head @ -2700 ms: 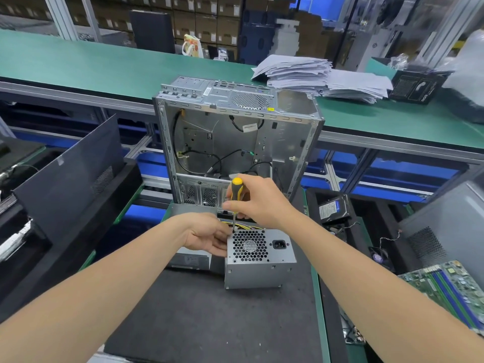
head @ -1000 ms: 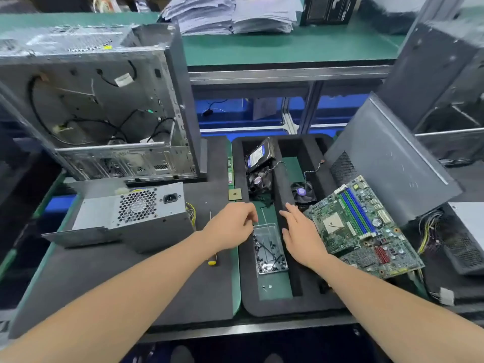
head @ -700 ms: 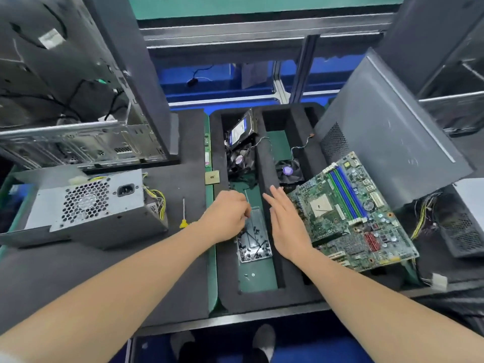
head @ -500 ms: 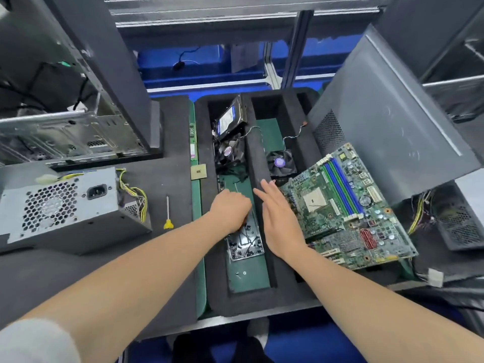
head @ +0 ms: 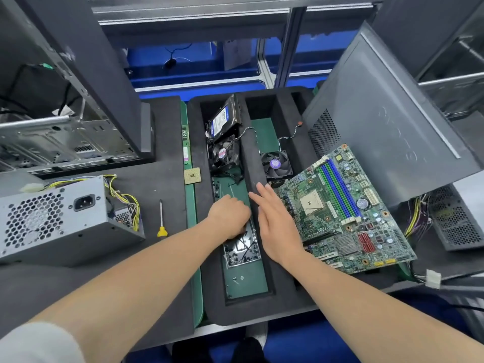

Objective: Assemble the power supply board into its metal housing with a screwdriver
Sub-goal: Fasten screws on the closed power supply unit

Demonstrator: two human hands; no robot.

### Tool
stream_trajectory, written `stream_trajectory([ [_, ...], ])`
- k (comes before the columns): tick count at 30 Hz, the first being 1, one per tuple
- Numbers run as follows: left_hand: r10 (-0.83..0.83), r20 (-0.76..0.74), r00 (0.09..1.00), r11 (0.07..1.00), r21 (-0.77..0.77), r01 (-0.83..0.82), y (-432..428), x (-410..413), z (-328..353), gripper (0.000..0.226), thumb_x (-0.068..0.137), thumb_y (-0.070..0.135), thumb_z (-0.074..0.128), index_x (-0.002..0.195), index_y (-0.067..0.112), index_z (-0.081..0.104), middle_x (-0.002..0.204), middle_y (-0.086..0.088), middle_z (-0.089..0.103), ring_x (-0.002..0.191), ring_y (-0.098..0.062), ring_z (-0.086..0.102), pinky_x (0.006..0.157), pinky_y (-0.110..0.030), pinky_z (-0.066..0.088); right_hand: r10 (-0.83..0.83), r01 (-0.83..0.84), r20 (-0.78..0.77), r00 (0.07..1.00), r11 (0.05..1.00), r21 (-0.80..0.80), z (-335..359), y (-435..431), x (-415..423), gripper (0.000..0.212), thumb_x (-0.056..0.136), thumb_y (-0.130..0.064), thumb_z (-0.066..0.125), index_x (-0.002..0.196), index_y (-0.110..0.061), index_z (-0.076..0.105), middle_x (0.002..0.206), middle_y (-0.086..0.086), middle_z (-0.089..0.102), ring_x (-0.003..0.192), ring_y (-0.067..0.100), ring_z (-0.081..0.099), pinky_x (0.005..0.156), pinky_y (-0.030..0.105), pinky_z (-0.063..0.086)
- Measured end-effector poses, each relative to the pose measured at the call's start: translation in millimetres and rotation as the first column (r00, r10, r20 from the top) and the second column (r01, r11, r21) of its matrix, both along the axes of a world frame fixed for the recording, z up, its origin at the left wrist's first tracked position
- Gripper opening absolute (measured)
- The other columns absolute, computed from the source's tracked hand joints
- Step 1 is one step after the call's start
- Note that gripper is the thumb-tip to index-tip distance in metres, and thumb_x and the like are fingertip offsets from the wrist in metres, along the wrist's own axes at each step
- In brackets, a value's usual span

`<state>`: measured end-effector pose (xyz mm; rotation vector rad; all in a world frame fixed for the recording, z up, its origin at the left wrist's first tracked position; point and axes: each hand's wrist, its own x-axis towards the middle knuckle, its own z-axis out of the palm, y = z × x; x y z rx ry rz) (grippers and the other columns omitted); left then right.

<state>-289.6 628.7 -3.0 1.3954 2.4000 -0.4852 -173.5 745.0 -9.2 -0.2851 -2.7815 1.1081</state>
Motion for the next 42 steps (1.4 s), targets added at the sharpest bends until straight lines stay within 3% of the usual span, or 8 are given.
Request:
stream_trajectory([
  [10,0.179,0.128,0.975,0.965,0.172,-0.2,-3,-8,43,0.022,0.101,0.018,0.052,0.109,0.003,0.066,0.113,-0.014,0.06,0.105,-0.034,0.062,0.092,-0.041,0.046,-0.002,0.002,0.005,1.0,0.999,0.037,3,0,0,0.046,0.112,-0.015,0.038,0.156,-0.028,0.046,0.169,-0.024,0.021,0.156,-0.008,0.003,0.119,0.004,0.001],
  [14,0.296,0.299,0.907,0.865,0.318,-0.388,-20,-13,70,0.026,0.098,0.014,0.051,0.078,0.006,0.066,0.081,-0.01,0.055,0.074,-0.034,0.058,0.079,-0.044,0.054,0.005,-0.01,0.039,0.999,0.993,0.115,8,-2,-2,0.043,0.11,-0.016,0.043,0.152,-0.021,0.051,0.168,-0.012,0.032,0.158,0.002,0.015,0.127,0.022,0.016],
  [19,0.379,0.439,0.814,0.688,0.455,-0.566,-51,-23,108,0.03,0.095,0.012,0.055,0.065,0.013,0.05,0.067,-0.002,0.042,0.066,-0.017,0.031,0.062,-0.023,0.039,-0.274,0.275,0.024,0.961,0.951,-0.14,64,-22,-43,0.019,0.102,-0.023,0.057,0.116,-0.02,0.071,0.105,0.0,0.073,0.099,0.014,0.064,0.086,0.02,0.047],
  [22,0.438,0.444,0.782,0.582,0.523,-0.623,-70,-28,136,0.03,0.095,0.017,0.056,0.065,0.016,0.059,0.065,-0.005,0.049,0.064,-0.016,0.036,0.064,-0.035,0.041,-0.104,0.288,0.279,0.955,0.558,-0.778,107,-39,-75,0.025,0.105,-0.022,0.059,0.116,-0.004,0.072,0.095,0.011,0.077,0.075,0.015,0.071,0.067,0.022,0.054],
  [24,0.451,0.454,0.769,0.514,0.572,-0.639,-82,-29,159,0.033,0.095,0.019,0.057,0.062,0.021,0.062,0.063,0.0,0.059,0.057,-0.01,0.044,0.059,-0.03,0.038,0.07,0.202,0.238,0.969,0.332,-0.921,130,-49,-87,0.029,0.106,-0.015,0.057,0.121,0.008,0.068,0.097,0.016,0.075,0.079,0.019,0.072,0.069,0.027,0.058],
  [30,0.492,0.439,0.751,0.352,0.689,-0.633,-137,-26,222,0.018,0.099,0.022,0.059,0.091,0.021,0.076,0.088,0.013,0.068,0.085,-0.008,0.062,0.074,-0.02,0.047,0.216,0.052,0.101,0.971,0.222,-0.974,182,-90,-112,0.026,0.101,-0.002,0.062,0.124,0.006,0.069,0.112,0.016,0.075,0.092,0.016,0.076,0.081,0.023,0.061],
  [35,0.618,0.468,0.632,0.097,0.752,-0.652,-239,-29,243,0.014,0.1,0.03,0.057,0.097,0.03,0.071,0.084,0.017,0.067,0.078,0.006,0.058,0.068,-0.007,0.038,0.263,-0.108,-0.003,0.965,0.388,-0.915,217,-162,-126,0.01,0.097,0.0,0.068,0.107,0.004,0.07,0.099,0.024,0.077,0.092,0.03,0.079,0.076,0.029,0.063],
  [42,0.582,0.812,0.048,-0.221,0.215,-0.951,-355,-20,203,0.021,0.102,0.029,0.059,0.115,0.012,0.061,0.108,-0.008,0.063,0.086,-0.023,0.062,0.082,-0.038,0.055,0.434,-0.389,-0.02,0.901,0.786,-0.48,212,-266,-129,0.009,0.086,-0.011,0.084,0.091,-0.011,0.077,0.08,0.001,0.077,0.073,0.011,0.07,0.072,0.03,0.06],
])
